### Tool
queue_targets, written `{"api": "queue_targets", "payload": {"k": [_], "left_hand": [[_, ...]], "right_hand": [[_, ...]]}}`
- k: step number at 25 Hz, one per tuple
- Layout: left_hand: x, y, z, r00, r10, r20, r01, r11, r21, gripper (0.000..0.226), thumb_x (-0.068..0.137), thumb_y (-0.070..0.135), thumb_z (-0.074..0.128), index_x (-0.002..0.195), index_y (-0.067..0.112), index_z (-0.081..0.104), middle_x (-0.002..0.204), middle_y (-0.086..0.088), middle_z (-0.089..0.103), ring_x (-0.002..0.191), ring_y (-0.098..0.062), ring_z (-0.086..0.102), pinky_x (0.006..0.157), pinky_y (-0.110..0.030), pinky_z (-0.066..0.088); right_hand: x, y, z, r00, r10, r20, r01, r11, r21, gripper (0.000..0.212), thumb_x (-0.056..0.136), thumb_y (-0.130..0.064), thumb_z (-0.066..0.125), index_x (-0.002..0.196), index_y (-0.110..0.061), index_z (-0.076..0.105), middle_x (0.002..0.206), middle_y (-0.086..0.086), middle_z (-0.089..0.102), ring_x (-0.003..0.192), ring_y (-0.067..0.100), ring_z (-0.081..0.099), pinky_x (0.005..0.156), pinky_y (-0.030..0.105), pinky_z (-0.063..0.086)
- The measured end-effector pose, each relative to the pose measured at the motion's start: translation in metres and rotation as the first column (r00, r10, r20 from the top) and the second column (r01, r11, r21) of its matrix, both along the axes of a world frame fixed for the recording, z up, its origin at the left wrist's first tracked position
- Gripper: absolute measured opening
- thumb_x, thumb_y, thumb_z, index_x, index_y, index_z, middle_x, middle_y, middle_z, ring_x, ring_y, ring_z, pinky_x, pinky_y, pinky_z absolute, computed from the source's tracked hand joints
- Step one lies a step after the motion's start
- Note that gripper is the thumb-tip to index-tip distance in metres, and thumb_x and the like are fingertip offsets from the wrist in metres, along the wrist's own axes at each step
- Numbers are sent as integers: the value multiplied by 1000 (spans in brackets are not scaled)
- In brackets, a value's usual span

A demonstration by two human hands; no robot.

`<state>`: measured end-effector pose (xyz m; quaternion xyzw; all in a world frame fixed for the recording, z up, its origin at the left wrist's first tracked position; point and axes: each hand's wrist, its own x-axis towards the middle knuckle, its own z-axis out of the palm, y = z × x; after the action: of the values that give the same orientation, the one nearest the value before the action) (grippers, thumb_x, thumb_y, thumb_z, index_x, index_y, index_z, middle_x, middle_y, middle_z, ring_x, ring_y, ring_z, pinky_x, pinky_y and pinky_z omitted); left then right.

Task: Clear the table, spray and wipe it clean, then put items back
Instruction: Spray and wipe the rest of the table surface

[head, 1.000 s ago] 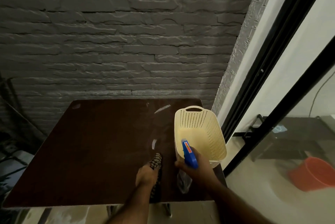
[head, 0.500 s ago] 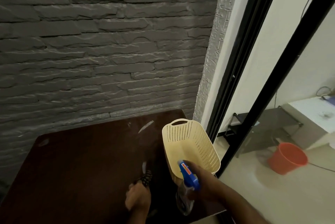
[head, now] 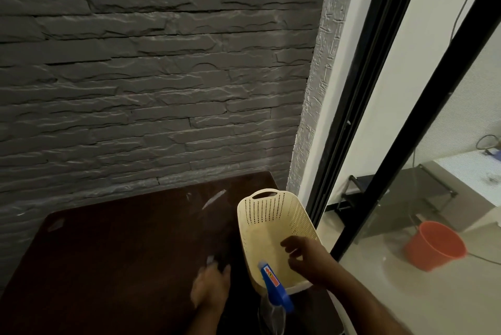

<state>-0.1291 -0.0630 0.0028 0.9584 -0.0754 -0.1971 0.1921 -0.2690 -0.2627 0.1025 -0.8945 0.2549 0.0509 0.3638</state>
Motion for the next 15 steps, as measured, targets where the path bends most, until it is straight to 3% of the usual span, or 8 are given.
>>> {"api": "queue_targets", "payload": {"k": [3, 6, 10, 13, 15], "left_hand": [[12, -45, 28, 999, 29, 33, -26, 995, -95, 55, 94, 60, 39, 136, 29, 52, 132, -2, 59, 120, -21, 56, 94, -33, 46], [15, -75, 46, 1000, 13, 12, -10, 987, -159, 63, 91, 66, 38, 137, 25, 49, 132, -3, 59, 119, -23, 56, 90, -35, 46], [12, -84, 47, 993, 44, -108, -55, 992, -110, 79, 86, 63, 53, 145, 13, 36, 141, -11, 51, 128, -29, 50, 99, -39, 43], [10, -81, 39, 984, 55, -171, -63, 997, -46, 67, 90, 51, 56, 141, 10, 39, 142, -12, 51, 129, -28, 50, 101, -34, 41], [7, -79, 35, 983, 39, -180, -46, 998, -35, 49, 93, 40, 53, 133, 13, 49, 139, -9, 54, 127, -26, 52, 99, -29, 42]], "right_hand": [[11, -19, -6, 996, -57, 72, 60, 997, -47, 38, 87, -19, 64, 123, -28, 60, 115, -10, 64, 99, 2, 60, 86, 24, 55], [18, -38, -15, 986, -104, 128, 119, 986, -120, 41, 85, -25, 67, 125, -29, 59, 125, -6, 62, 106, 6, 59, 88, 22, 52], [13, -62, -34, 970, -211, 121, 232, 953, -196, 59, 82, -25, 70, 136, -26, 49, 138, 0, 54, 120, 18, 55, 96, 33, 52], [8, -78, -50, 971, -239, 0, 236, 961, -144, 68, 81, -21, 68, 142, -21, 38, 131, 4, 58, 109, 20, 60, 87, 34, 55], [8, -83, -58, 965, -251, -79, 243, 965, -96, 61, 84, -18, 62, 140, -18, 37, 121, 3, 65, 95, 18, 64, 76, 30, 55]]}}
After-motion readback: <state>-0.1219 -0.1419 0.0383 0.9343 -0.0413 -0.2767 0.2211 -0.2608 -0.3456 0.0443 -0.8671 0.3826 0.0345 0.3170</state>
